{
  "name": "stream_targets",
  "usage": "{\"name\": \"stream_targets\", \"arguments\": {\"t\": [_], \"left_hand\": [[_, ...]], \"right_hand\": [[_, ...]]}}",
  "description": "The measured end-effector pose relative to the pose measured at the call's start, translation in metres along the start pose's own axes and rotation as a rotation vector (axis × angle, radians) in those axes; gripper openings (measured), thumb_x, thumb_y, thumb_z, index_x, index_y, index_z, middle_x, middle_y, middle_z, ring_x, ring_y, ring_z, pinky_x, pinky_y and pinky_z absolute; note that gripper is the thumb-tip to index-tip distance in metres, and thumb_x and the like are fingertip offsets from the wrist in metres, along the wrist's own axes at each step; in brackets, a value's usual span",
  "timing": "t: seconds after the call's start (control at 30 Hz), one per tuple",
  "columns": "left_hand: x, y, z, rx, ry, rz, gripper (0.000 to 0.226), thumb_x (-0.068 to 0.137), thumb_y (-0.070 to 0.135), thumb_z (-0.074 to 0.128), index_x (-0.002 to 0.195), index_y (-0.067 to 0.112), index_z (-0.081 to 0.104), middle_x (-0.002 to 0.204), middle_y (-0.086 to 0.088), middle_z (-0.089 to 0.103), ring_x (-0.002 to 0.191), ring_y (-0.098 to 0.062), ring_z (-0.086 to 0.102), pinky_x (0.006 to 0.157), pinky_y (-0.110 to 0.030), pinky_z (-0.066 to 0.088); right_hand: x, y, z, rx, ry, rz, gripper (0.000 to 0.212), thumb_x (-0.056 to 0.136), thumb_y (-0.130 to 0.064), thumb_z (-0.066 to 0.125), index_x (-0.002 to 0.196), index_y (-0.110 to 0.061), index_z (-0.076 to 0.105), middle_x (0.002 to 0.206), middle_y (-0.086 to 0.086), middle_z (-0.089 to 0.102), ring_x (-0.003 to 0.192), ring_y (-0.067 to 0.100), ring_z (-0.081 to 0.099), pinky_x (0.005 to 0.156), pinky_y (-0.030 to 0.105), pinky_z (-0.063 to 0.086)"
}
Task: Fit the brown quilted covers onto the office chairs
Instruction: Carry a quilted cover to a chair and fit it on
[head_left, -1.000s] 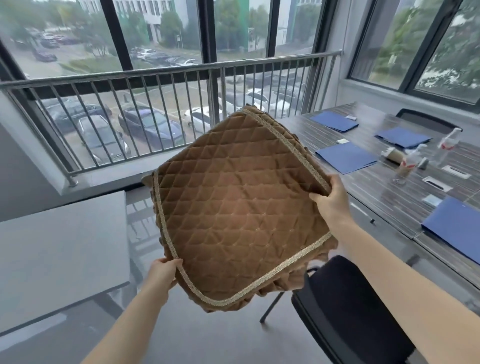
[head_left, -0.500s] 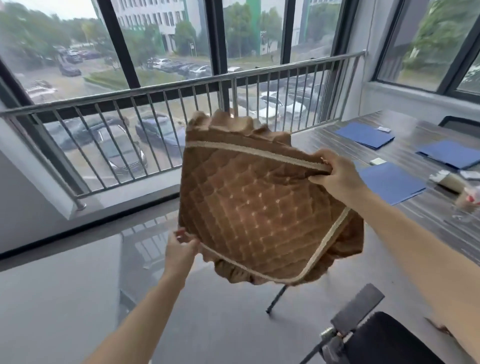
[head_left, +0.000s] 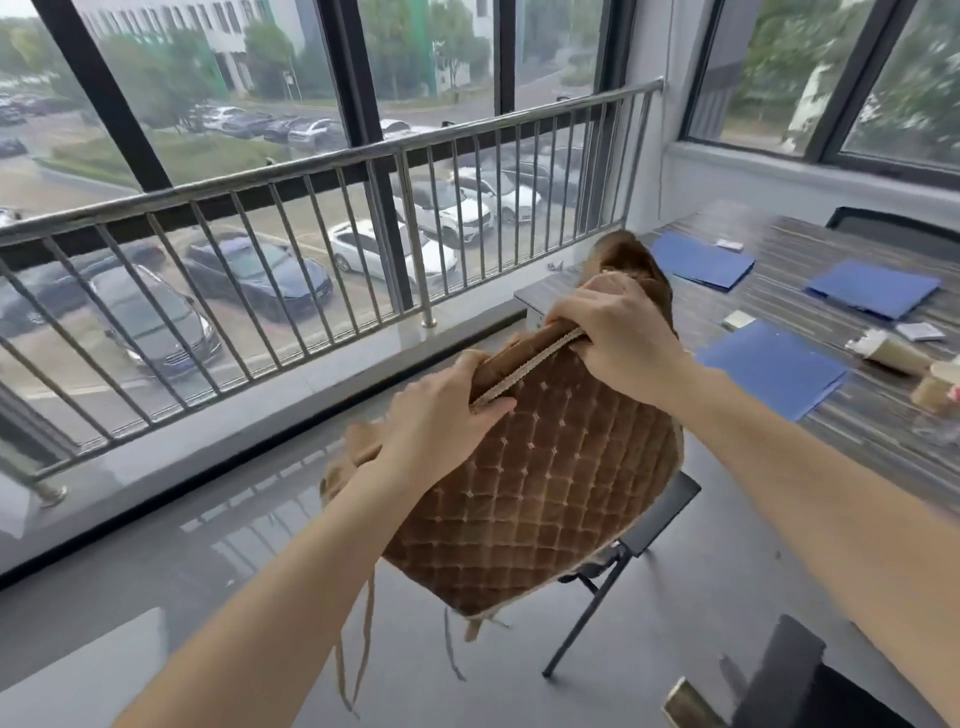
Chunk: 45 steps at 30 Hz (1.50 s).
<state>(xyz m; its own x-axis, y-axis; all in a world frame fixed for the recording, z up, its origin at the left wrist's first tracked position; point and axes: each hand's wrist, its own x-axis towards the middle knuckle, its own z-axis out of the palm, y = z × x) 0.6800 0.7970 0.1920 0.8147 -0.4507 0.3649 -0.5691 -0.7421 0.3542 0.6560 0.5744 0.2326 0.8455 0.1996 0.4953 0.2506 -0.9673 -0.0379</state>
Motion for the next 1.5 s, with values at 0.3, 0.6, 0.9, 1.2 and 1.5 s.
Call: {"name": "stream_targets", "arguments": {"t": [0.3,0.6,0.9,1.2,1.5], "left_hand": [[0.127,-0.088,0.024,-0.425,-0.182,-0.074,0.015,0.083,0.037,0.071,0.076,0.026,0.063,0.056,0.01,0.052,0.055,-0.011,0.05,0.054,-0.028,0.034],[0.243,-0.116,0.049,-0.757,-0.256,-0.098,0.008,0.079,0.032,0.077,0.086,0.03,0.074,0.071,0.006,0.063,0.067,-0.009,0.056,0.065,-0.019,0.04],[0.32,-0.114,0.095,-1.126,-0.43,-0.318,0.012,0.087,0.012,0.07,0.093,0.021,0.075,0.087,-0.005,0.077,0.079,-0.021,0.073,0.074,-0.038,0.061],[0.395,-0.14,0.165,-0.998,-0.438,-0.305,0.033,0.085,0.026,0.074,0.114,0.033,0.059,0.1,-0.011,0.072,0.088,-0.035,0.071,0.08,-0.051,0.057],[0.465,-0.171,0.302,-0.805,-0.569,-0.276,0.015,0.084,0.015,0.069,0.095,0.02,0.06,0.101,-0.011,0.068,0.092,-0.032,0.065,0.076,-0.042,0.053]], "right_hand": [[0.039,0.018,0.064,0.121,0.19,0.275,0.048,0.084,0.009,0.055,0.127,-0.011,0.06,0.139,0.006,0.052,0.137,0.023,0.04,0.116,0.038,0.032],[-0.035,0.079,0.13,0.288,0.063,1.206,0.048,0.088,-0.008,0.061,0.134,-0.008,0.047,0.134,0.011,0.049,0.126,0.027,0.047,0.104,0.036,0.038],[-0.065,0.157,0.195,1.407,0.142,1.886,0.046,0.086,-0.025,0.07,0.128,-0.017,0.052,0.123,0.009,0.056,0.101,0.029,0.059,0.085,0.038,0.048],[-0.038,0.228,0.215,1.309,0.584,1.916,0.057,0.087,-0.015,0.069,0.137,-0.02,0.043,0.129,0.012,0.055,0.111,0.037,0.057,0.075,0.058,0.054],[-0.006,0.251,0.229,0.804,0.938,1.955,0.046,0.088,-0.003,0.066,0.127,-0.017,0.047,0.105,0.003,0.058,0.083,0.019,0.059,0.079,0.05,0.053]]}}
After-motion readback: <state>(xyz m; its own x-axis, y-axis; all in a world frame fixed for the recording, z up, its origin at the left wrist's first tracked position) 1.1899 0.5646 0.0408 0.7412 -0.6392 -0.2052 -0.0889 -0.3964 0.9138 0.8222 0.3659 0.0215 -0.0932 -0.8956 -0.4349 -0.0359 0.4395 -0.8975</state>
